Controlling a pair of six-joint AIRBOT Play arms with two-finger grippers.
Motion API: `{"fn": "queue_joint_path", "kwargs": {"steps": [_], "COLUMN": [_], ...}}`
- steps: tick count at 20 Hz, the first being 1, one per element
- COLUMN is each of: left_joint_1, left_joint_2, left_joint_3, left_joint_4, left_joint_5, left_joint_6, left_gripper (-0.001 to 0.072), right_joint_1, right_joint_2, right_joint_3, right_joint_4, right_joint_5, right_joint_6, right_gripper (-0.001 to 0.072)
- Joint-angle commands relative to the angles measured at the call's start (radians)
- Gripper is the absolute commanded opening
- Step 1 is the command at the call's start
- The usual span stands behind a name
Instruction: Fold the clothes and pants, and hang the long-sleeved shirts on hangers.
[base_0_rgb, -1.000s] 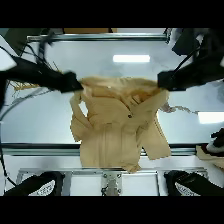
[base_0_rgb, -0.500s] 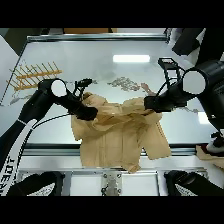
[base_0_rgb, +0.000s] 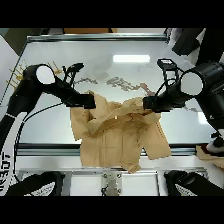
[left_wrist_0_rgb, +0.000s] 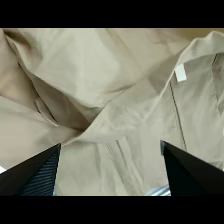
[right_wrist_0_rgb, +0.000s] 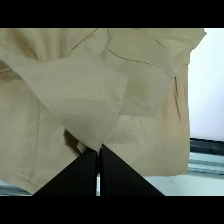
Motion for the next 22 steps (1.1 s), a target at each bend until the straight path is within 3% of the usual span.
{"fn": "queue_joint_path", "kwargs": {"steps": [1,8,14,18,22], "left_joint_1": [0.065,0.372,0.653,0.723,0.686], "left_joint_2": [-0.001,-0.008,-0.167,-0.334,-0.525], "left_joint_3": [0.100,0.193,0.192,0.194,0.307], "left_joint_4": [0.048,0.346,0.395,0.427,0.665], "left_joint_5": [0.018,0.231,0.409,0.521,0.525], "left_joint_6": [0.040,0.039,0.039,0.039,0.039], "left_gripper": [0.0720,0.0720,0.0720,0.0720,0.0720], "right_joint_1": [0.001,0.001,0.001,0.001,0.001], "right_joint_2": [0.000,0.000,0.000,0.000,0.000], "right_joint_3": [0.000,0.000,0.000,0.000,0.000], "right_joint_4": [0.001,0.001,0.001,0.001,0.001], "right_joint_5": [0.000,0.000,0.000,0.000,0.000], "right_joint_6": [0.000,0.000,0.000,0.000,0.000], "right_gripper": [0.0009,0.0009,0.0009,0.0009,0.0009]}}
